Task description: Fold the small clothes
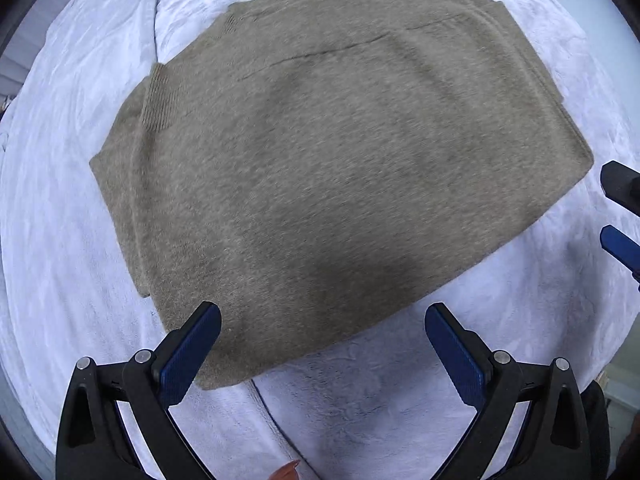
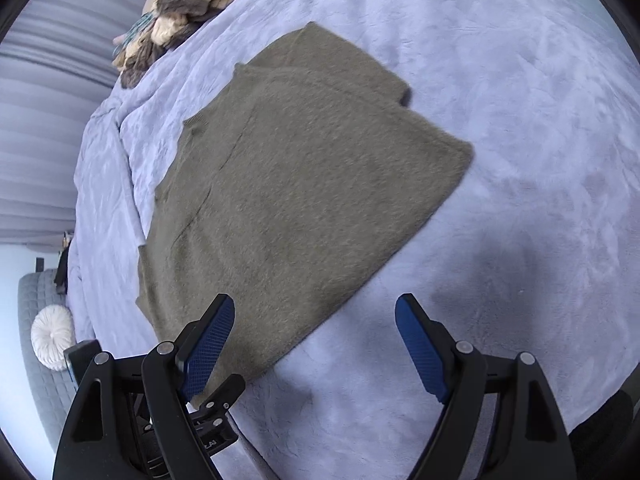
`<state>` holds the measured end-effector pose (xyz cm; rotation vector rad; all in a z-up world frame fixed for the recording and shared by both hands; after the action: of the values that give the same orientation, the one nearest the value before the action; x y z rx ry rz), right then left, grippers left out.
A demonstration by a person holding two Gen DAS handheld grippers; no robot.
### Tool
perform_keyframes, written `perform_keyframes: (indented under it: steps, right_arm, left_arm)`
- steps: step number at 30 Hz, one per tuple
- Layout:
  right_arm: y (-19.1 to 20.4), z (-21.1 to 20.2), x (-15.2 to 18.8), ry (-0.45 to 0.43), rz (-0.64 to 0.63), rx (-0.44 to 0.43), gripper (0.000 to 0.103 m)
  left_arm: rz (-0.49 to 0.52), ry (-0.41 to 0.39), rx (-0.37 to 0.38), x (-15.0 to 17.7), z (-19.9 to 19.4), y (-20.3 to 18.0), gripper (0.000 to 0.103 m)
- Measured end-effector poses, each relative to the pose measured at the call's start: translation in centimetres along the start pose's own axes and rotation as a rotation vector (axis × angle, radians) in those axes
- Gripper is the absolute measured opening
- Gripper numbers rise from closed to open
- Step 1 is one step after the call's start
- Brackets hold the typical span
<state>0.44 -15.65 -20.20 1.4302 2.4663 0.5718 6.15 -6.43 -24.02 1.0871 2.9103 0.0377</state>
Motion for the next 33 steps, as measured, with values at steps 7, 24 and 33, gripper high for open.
perform_keyframes:
  steps: [7,24,33]
  right_arm:
    - [-0.5,-1.5,-2.1,-0.028,0.055,-0.021,0.085]
    - [2.4,1.8,-0.1,0.067,-0.125,0.05,0.085]
    - [2.9,5.9,1.4,0.186,-0.165,0.003,0.085]
  left_arm:
    - [0.038,0.023,0.037,-0.8,-0.6,-1.2,0.102]
    - [-0.097,-0.056,0.07,-4.6,2.0,3.7,0.102]
    - [-0.252,-0.09,0.078,-2.8,2.1,7.8,0.102]
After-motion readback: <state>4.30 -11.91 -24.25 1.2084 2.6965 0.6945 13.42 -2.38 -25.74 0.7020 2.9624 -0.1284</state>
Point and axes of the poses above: each gripper's, at about its wrist camera, not at the fingertips, and z roughly the way its jaws point, y to its left, x to its underside, the point moved 5 cm from there along z, roughly the way its jaws point, and after that the axes turned 15 degrees about z, right-handed, at the moved point
